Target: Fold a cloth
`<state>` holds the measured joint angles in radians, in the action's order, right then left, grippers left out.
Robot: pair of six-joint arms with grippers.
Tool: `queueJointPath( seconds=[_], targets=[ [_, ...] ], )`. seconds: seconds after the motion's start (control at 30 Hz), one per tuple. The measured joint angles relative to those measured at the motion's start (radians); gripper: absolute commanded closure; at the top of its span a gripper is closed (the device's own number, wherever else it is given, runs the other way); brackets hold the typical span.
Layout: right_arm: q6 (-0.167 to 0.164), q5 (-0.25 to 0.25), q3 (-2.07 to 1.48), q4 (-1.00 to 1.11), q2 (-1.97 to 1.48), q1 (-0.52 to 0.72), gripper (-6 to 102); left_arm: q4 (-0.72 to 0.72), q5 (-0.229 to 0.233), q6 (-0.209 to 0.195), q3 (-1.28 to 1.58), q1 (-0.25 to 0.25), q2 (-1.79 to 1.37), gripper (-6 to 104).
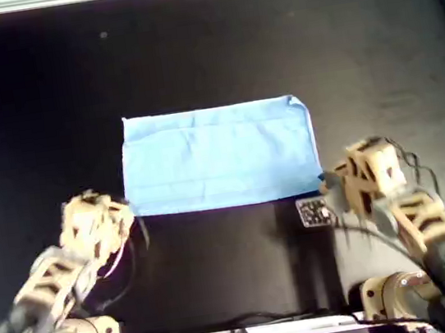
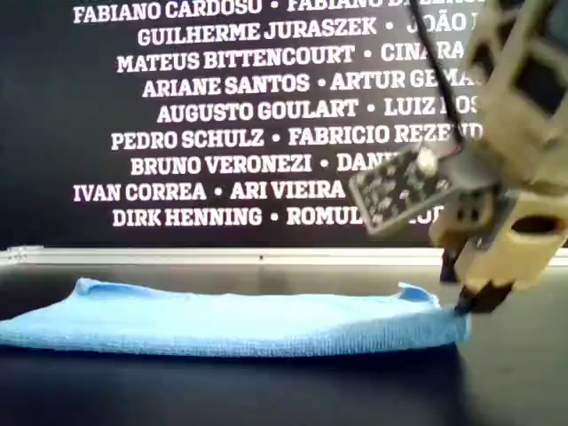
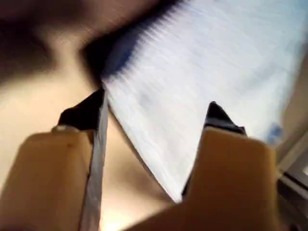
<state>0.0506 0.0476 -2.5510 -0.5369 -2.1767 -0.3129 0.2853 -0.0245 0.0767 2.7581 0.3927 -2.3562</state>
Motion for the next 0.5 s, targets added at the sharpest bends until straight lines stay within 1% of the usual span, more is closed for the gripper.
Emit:
queueJointPath(
  seconds=[0.23, 0.3, 0.4, 0.5],
  targets=[
    [0.000, 0.000, -0.132, 0.000, -0.322, -0.002, 47, 0.144, 0.000, 0.000, 0.120, 0.000, -0.434, 26],
    [0.000, -0.008, -0.190, 0.000, -0.402, -0.002, 46, 0.183, 0.000, 0.000, 0.140, 0.000, -0.538, 26],
    [-0.002, -0.043, -0.287, 0.000, -0.526, -0.002, 45, 0.219, 0.000, 0.000, 0.153, 0.000, -0.666, 26],
    [-0.002, -0.104, -0.371, 0.000, -0.687, -0.003, 45, 0.227, 0.000, 0.000, 0.153, 0.000, -0.706, 25]
  ],
)
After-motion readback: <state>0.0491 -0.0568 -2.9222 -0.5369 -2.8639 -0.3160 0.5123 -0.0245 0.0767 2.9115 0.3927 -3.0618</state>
